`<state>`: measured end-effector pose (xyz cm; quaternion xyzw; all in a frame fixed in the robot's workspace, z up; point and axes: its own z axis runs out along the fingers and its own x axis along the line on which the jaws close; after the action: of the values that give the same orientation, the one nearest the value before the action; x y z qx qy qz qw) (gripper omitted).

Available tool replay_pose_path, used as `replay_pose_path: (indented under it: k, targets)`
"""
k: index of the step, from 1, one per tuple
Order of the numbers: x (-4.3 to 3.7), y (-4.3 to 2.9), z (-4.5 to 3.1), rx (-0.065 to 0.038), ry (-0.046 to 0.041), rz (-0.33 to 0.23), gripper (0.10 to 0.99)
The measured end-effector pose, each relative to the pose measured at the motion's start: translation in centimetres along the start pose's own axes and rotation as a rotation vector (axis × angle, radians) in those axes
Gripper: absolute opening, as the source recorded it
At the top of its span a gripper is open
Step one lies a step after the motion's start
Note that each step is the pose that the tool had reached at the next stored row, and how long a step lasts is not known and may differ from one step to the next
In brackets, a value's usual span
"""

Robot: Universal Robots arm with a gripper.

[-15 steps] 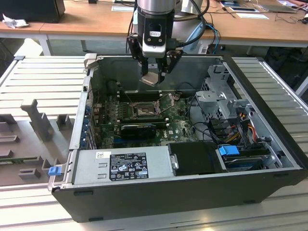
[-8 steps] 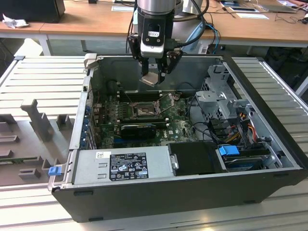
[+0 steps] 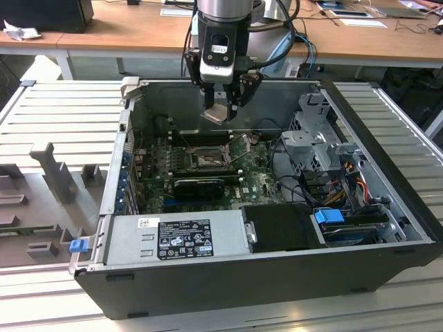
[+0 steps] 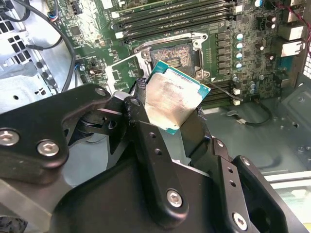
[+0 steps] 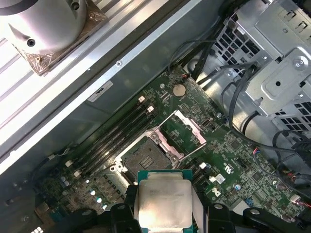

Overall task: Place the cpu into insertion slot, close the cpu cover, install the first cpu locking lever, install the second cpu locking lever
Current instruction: 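Place the cpu into insertion slot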

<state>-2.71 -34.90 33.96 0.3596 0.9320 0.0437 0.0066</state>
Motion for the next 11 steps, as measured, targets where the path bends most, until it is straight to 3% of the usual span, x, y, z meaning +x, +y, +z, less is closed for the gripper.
replay_pose_path:
  k: [11]
  targets:
    - [0.00,0.00,0.04,0.000,-0.0022,0.025,0.529]
